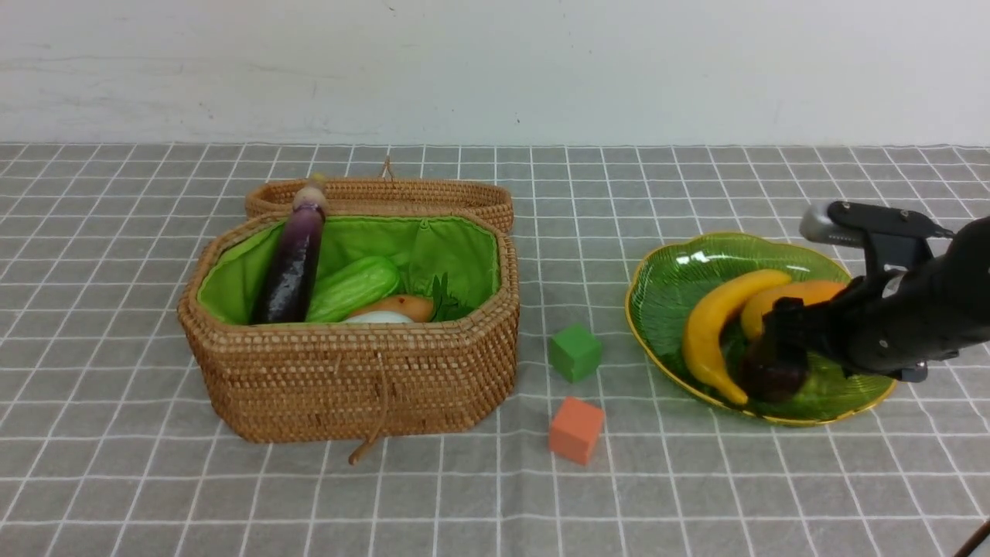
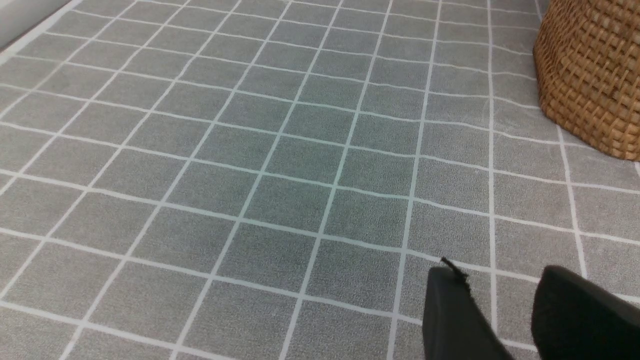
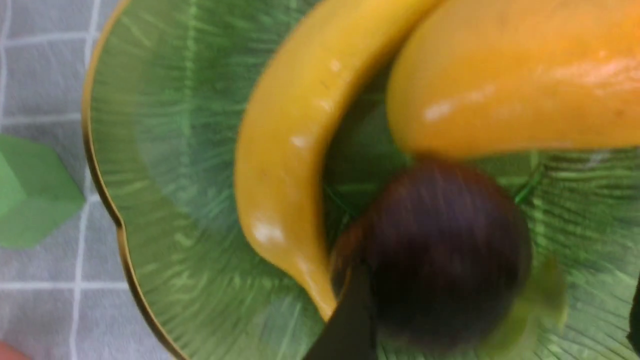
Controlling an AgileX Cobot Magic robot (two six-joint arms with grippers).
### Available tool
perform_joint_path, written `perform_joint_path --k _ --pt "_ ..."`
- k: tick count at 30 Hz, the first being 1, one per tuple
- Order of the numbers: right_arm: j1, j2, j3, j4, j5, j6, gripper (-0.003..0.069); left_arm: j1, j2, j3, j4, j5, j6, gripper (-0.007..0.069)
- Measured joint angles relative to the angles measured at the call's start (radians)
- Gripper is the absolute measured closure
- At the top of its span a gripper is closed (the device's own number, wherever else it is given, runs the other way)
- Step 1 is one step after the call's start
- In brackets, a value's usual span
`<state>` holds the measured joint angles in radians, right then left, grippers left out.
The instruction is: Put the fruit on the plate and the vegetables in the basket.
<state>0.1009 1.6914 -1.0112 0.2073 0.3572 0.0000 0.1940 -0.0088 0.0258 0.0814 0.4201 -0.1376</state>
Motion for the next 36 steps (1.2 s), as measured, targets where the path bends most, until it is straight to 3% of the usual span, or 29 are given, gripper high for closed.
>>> perform_joint_path --k 7,11,18,19,23,27,36 --pt "0.0 -0.139 0.0 0.038 0.07 0.0 0.0065 0.0 0.0 0.0 0.0 0.0 0.0 0.0386" --pt "0.0 -0.262 0.0 0.079 0.234 0.0 0.014 0.0 0.0 0.0 0.0 0.0 0.0 0.0386" --pt "0.0 -0.442 0.0 0.069 0.551 0.0 0.0346 -0.092 0.0 0.0 0.001 0.0 0.0 0.0386" --pt "0.0 -0.47 0.0 0.069 0.627 0.0 0.0409 -0.122 0.0 0.0 0.001 0.0 0.0 0.0386" --pt "0.0 -0.498 0.0 0.068 0.727 0.0 0.0496 -0.139 0.0 0.0 0.001 0.0 0.0 0.0386" --pt "0.0 -0.504 0.0 0.068 0.792 0.0 0.0549 -0.139 0.0 0.0 0.001 0.0 0.0 0.0386" --pt "-0.001 -0.508 0.0 0.067 0.814 0.0 0.056 -0.139 0.0 0.0 0.001 0.0 0.0 0.0386"
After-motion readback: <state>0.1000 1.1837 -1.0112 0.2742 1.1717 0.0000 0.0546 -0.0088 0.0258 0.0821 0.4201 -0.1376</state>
